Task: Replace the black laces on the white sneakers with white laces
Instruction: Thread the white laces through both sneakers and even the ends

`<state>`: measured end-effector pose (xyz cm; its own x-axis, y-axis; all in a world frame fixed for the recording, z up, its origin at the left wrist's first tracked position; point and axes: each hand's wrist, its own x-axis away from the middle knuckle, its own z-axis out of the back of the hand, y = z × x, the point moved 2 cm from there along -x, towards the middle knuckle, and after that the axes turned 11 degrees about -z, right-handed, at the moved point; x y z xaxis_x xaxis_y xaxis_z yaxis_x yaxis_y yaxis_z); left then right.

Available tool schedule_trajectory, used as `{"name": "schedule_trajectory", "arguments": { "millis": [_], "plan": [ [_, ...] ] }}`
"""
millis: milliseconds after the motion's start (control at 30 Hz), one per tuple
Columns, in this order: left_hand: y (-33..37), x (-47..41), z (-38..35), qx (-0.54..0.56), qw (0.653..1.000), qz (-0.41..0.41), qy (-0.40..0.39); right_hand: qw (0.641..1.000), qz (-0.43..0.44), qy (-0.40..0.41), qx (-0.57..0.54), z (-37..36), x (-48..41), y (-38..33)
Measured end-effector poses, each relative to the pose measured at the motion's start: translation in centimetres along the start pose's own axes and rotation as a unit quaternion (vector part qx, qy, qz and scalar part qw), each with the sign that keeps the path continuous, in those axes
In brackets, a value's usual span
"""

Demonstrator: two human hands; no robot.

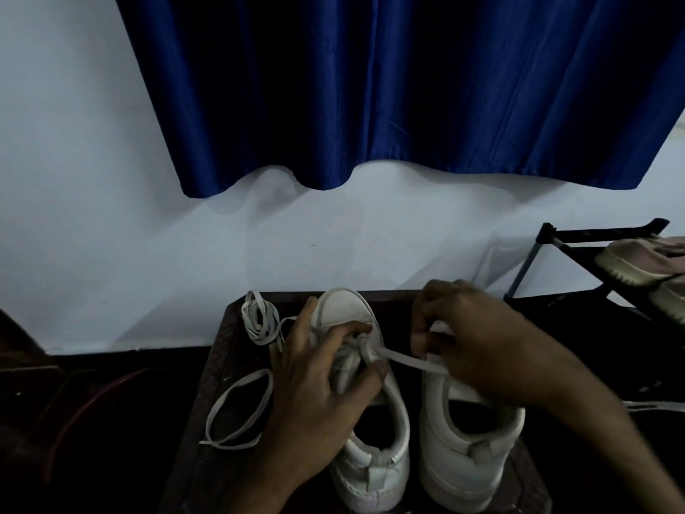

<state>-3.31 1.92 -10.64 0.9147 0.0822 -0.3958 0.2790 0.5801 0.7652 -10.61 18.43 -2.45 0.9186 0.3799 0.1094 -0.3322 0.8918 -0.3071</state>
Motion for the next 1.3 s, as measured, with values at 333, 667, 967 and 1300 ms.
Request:
{"name": "schedule_trajectory", "arguments": {
  "millis": [333,667,967,1300],
  "plan": [
    [0.3,0.0,0.0,0.020,1.000,0.014,0.009,0.999,0.019,0.026,-0.035,-1.9,-0.9,-1.3],
    [0.0,0.2,0.0,0.010,0.999,0.021,0.034,0.999,0.003,0.038,-0.033,1.4,0.5,0.1],
    [-0.3,0.4,0.0,0.023,0.997,0.017,0.066,0.996,0.069,-0.029,0.057,-0.4,0.4,-0.4],
    [-0.4,0.5,0.0,0.028,0.997,0.032,0.068,0.998,0.033,0.017,-0.057,-1.2,-0.3,-2.0]
  ]
}}
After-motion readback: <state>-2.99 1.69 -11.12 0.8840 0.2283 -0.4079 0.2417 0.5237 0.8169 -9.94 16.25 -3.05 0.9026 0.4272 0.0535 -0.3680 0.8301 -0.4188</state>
